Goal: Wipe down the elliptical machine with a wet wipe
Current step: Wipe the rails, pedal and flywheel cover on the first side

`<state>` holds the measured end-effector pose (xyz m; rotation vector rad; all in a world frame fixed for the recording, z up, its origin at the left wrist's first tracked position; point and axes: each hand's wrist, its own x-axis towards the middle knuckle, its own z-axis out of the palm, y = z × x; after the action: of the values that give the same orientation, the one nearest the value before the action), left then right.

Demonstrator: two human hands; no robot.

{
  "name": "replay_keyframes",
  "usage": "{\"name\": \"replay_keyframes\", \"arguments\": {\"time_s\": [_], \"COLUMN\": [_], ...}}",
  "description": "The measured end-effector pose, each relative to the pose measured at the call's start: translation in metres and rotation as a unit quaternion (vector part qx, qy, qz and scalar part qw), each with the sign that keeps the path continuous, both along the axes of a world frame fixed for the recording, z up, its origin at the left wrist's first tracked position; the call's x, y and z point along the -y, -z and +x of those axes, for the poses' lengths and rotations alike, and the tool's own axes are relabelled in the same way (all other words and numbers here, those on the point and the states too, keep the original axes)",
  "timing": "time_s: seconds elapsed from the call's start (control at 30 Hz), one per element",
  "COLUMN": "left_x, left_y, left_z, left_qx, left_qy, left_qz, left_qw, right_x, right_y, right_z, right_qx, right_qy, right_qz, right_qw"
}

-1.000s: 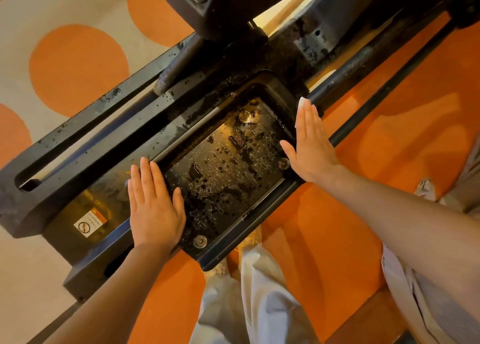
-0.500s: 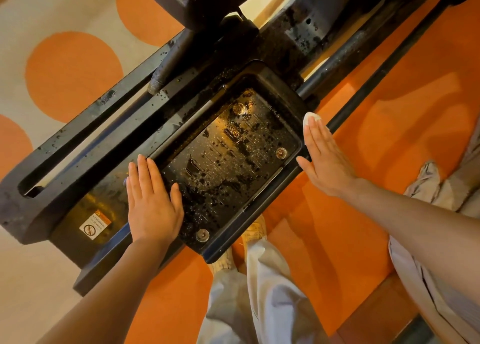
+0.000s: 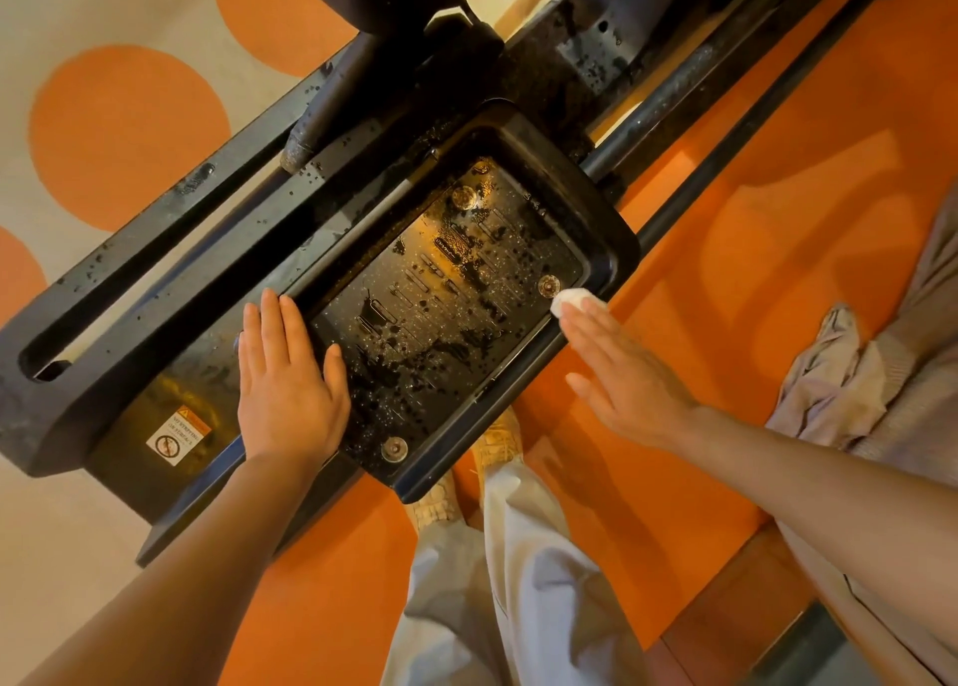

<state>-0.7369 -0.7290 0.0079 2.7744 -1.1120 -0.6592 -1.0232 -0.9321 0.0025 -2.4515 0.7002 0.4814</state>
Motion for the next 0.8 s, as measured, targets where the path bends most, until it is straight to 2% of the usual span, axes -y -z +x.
{"name": "replay_keyframes", "arguments": {"time_s": [0.17, 0.33, 0.57, 0.67, 0.8], "left_x": [-0.002, -0.008, -0.011, -0.012, -0.01], "left_y": [0.001, 0.0, -0.004, -0.006, -0.006], "left_z": [0.001, 0.008, 0.015, 0.016, 0.016], "left_qx": [-0.007, -0.023, -0.046, -0.056, -0.06], "left_qy": [0.003, 0.021, 0.032, 0.034, 0.03], "left_qz": [-0.005, -0.006, -0.017, -0.02, -0.02], "left_qw": [1.0, 1.0, 0.998, 0.998, 0.998], "right_x": [-0.049, -0.069, -0.059, -0.085, -0.13], "right_y": [0.004, 0.002, -0.006, -0.013, -0.015], "right_z": [0.017, 0.03, 0.038, 0.05, 0.067], "right_qx": [0.016, 0.042, -0.011, 0.004, 0.0], "right_qy": [-0.073, -0.132, -0.003, -0.013, -0.057], "right_qz": [0.041, 0.01, -0.043, -0.053, -0.011], "right_qw": [0.996, 0.99, 0.999, 0.999, 0.998]}}
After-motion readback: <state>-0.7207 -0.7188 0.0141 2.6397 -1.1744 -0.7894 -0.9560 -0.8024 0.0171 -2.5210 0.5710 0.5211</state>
